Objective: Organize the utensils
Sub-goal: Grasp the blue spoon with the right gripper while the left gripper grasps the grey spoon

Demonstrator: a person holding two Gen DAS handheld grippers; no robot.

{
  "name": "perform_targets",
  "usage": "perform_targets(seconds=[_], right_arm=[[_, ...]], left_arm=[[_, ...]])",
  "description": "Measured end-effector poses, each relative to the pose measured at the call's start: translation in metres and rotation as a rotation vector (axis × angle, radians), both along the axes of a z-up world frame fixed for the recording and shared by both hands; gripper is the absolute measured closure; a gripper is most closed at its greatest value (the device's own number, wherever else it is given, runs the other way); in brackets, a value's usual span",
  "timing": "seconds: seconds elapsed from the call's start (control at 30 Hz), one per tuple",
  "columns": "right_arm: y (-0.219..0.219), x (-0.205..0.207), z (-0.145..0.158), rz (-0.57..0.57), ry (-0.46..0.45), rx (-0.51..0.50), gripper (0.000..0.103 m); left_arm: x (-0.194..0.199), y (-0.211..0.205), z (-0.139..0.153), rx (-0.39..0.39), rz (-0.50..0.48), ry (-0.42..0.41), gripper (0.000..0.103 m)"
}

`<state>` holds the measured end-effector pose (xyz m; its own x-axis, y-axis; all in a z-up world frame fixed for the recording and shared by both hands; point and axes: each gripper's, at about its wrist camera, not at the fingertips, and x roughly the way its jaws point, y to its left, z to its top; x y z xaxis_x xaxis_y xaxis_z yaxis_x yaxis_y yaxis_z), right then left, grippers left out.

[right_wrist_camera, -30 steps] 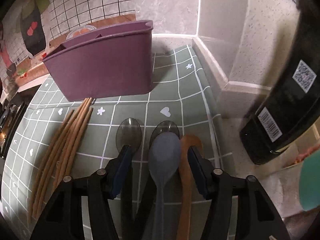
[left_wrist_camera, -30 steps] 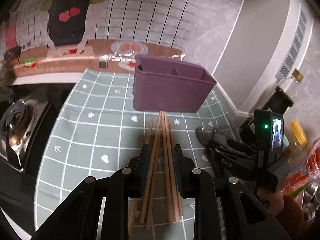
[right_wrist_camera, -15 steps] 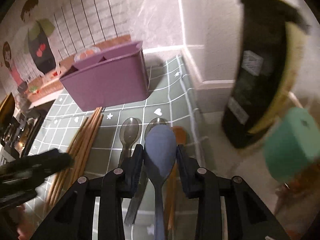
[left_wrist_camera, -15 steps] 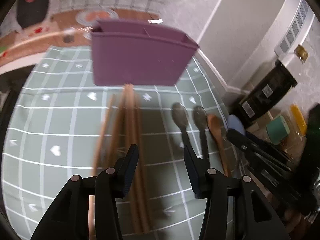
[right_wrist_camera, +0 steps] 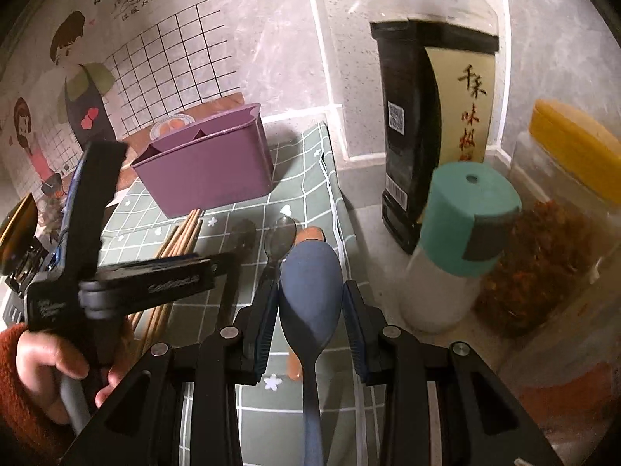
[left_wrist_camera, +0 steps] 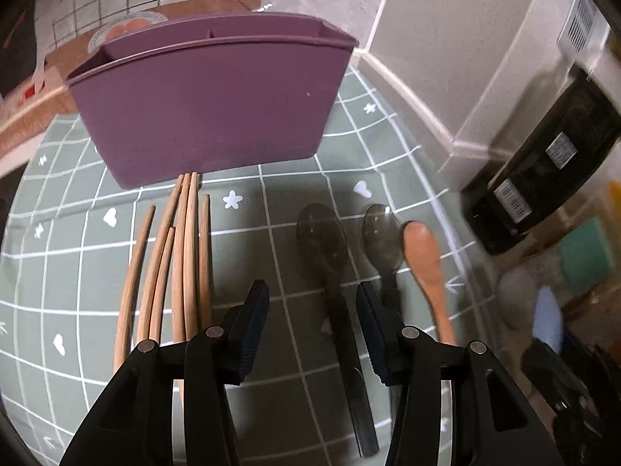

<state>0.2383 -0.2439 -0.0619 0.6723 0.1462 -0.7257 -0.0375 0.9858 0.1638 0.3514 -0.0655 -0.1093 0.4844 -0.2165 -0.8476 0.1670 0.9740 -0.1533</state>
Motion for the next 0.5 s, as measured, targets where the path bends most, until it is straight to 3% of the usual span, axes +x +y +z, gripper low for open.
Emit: perform_targets(seconds=[0.17, 0.4, 0.5], right_arm=[[-0.005, -0.002, -0.003, -0.001, 0.003, 0.019, 0.071], [-0.011, -0.005, -0.005, -0.008, -0.003, 0.022, 0.071], [-0.011, -0.004, -0.005, -0.008, -0.003, 0.016, 0.071]], left_arm=[[0.006, -0.005, -0.005, 0.002, 0.007, 0.004, 0.056], [0.023, -0.021, -0.006, 0.066, 0.031, -0.025, 0.056], [0.028, -0.026, -0.007, 0.11, 0.053, -0.042, 0.064]])
